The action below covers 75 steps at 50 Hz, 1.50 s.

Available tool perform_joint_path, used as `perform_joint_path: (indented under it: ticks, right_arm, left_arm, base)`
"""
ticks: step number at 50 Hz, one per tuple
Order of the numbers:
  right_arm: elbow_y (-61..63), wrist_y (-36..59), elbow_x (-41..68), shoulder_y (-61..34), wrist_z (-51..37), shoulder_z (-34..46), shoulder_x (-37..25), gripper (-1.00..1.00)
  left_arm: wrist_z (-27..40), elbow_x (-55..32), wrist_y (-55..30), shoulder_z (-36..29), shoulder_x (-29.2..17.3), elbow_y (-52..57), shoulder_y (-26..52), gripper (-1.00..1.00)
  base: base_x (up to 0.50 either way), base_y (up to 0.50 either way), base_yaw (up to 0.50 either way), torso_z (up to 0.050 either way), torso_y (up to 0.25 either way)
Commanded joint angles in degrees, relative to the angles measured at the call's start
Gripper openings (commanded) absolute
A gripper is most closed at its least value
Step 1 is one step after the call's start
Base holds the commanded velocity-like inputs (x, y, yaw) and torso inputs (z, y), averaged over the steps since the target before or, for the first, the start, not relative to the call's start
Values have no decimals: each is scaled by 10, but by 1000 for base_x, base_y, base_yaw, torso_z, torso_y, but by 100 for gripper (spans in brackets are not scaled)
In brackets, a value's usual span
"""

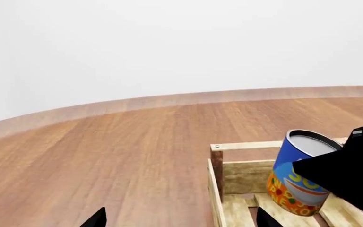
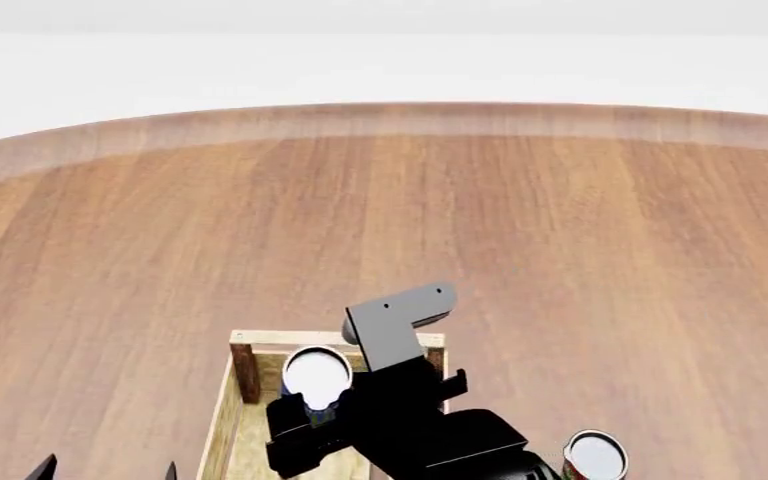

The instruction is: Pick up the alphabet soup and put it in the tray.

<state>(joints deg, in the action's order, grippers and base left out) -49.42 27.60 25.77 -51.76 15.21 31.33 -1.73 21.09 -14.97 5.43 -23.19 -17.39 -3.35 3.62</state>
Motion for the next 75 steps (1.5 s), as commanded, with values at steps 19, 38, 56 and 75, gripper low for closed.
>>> perform_joint_path:
  ticks: [19, 38, 56, 75]
  right_arm:
    - [-201, -134, 361, -90, 11, 373, 17, -100]
    - [-217, -142, 513, -105, 5, 519, 17, -100]
    - [-214, -118, 549, -111, -7, 562, 17, -100]
    - [-213, -115, 552, -111, -7, 567, 17, -100]
  left_arm:
    - [2, -4, 2, -3, -3, -3, 2, 100]
    - [4, -6, 2, -5, -4, -2, 2, 100]
    - [6, -8, 1, -7, -6, -1, 3, 100]
    - [8, -9, 2, -10, -8, 0, 3, 100]
  base:
    - [0, 0, 0, 1, 1]
    - [0, 0, 0, 0, 1]
    - [0, 0, 0, 1, 1]
    - [0, 0, 0, 0, 1]
